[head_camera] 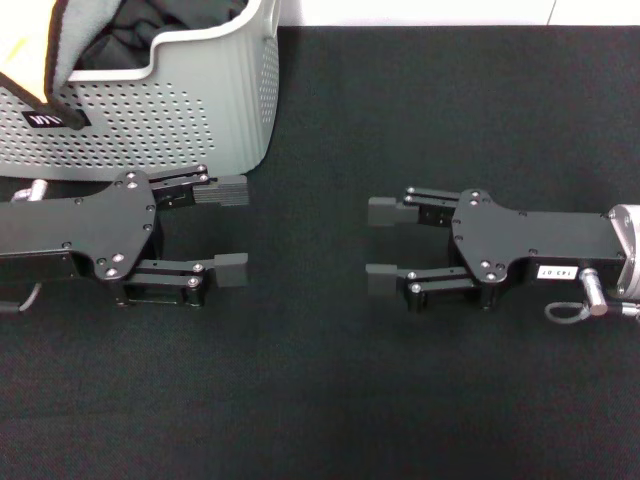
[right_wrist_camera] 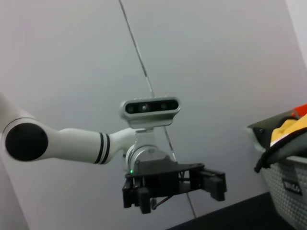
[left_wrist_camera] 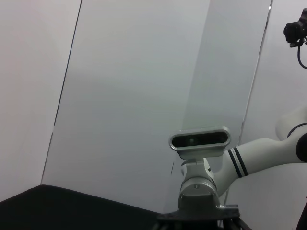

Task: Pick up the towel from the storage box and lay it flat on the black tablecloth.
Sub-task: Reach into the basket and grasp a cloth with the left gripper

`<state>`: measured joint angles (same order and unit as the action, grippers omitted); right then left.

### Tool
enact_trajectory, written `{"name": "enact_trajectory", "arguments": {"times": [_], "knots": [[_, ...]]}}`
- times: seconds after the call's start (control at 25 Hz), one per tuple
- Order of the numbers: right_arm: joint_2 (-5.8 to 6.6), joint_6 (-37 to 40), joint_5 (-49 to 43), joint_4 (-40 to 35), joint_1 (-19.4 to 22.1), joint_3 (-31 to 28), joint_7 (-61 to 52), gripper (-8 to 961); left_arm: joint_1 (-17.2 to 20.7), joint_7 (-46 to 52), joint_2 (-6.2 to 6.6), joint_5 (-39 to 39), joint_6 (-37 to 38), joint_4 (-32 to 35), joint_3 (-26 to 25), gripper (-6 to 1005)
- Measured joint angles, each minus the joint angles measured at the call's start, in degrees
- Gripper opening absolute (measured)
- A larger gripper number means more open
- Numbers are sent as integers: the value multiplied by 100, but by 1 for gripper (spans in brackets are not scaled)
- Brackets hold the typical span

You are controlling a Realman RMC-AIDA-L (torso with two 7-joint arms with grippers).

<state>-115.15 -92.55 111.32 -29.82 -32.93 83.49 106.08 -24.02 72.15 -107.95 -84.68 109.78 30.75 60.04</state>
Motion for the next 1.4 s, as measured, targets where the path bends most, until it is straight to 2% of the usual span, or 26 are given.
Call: {"name": "enact_trajectory", "arguments": {"times": [0.52,0.68,0.76,0.8,0.88,1.0,1.12,1.2,1.28,1.4], "knots": [[2,12,2,1,-29,-87,70,826,-14,53,-33,-39,-10,11,-244,845],[2,91,0,3,-28,-87,95,826,-56,664,-80,-16,-26,295,-812,840],[2,150,-7,7,-28,-87,144,826,-59,1090,-135,-11,-33,719,-1260,838],[2,172,-10,10,-21,-87,175,826,-69,1427,-194,-7,-68,1223,-1608,837],[2,213,-12,13,-6,-87,217,826,-91,1755,-254,-3,-170,1787,-1841,834],[-1,260,-17,18,6,-87,258,826,-169,2502,-376,-194,-770,3257,-2153,831],[-4,270,-20,89,21,-87,316,826,-413,3522,-412,-1167,-1973,4526,-2157,827],[-10,269,5,182,45,-87,393,826,-687,4082,-416,-2058,-2481,4947,-2144,824],[-20,269,39,292,72,-87,497,826,-1059,4551,-421,-3155,-2858,5121,-2137,822],[-32,268,56,387,105,-91,581,826,-1614,4994,-440,-4782,-3152,4914,-2140,818]]}}
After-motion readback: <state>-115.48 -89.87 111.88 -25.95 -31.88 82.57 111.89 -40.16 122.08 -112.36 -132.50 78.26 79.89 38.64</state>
